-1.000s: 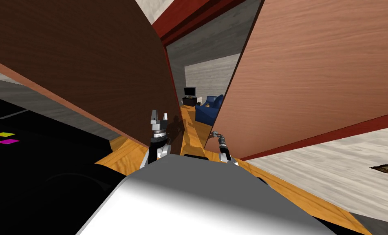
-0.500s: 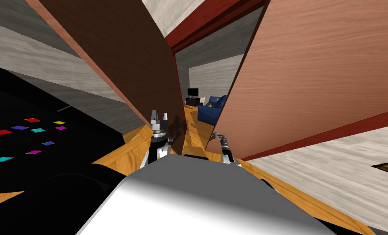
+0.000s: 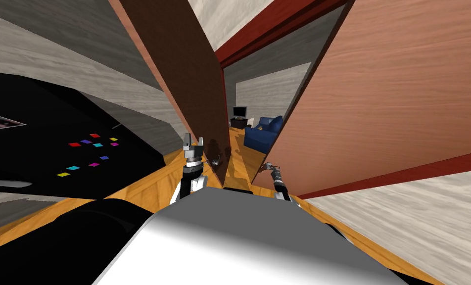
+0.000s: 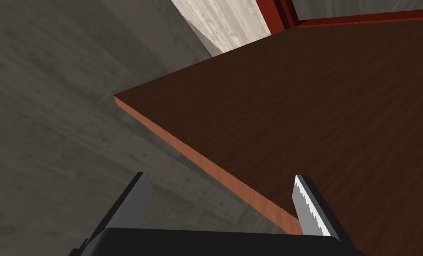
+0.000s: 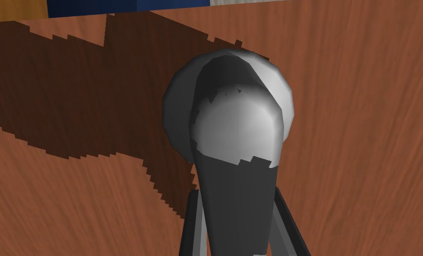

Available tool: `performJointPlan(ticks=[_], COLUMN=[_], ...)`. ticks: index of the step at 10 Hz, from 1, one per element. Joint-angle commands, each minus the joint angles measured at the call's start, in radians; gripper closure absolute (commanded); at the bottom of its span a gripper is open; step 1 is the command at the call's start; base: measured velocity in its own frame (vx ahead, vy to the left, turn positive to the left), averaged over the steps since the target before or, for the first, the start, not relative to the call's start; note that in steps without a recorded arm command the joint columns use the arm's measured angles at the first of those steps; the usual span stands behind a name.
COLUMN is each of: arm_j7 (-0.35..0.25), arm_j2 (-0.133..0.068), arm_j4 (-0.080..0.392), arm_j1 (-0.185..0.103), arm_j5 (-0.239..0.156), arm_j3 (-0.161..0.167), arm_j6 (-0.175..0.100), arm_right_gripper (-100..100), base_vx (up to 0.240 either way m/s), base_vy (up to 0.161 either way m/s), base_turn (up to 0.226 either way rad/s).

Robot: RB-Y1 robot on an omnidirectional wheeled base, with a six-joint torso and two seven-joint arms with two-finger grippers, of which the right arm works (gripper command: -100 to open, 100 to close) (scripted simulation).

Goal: Pull the door open

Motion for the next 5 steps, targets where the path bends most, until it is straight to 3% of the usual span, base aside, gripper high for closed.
performJointPlan(ticks=[1,5], arm_j7=[-0.032,-0.109], arm_j2=[-0.010,-0.073], arm_j4=[0.002,0.018], arm_j1=[0.015,0.053], arm_j5=[0.008,0.013], arm_j3=[0.019,0.040], arm_j6=[-0.022,-0.072], arm_right_gripper=[100,100], base_vx=[-0.081,-0.065], base_vy=[0.011,0.007], base_turn=[0.119,0.102])
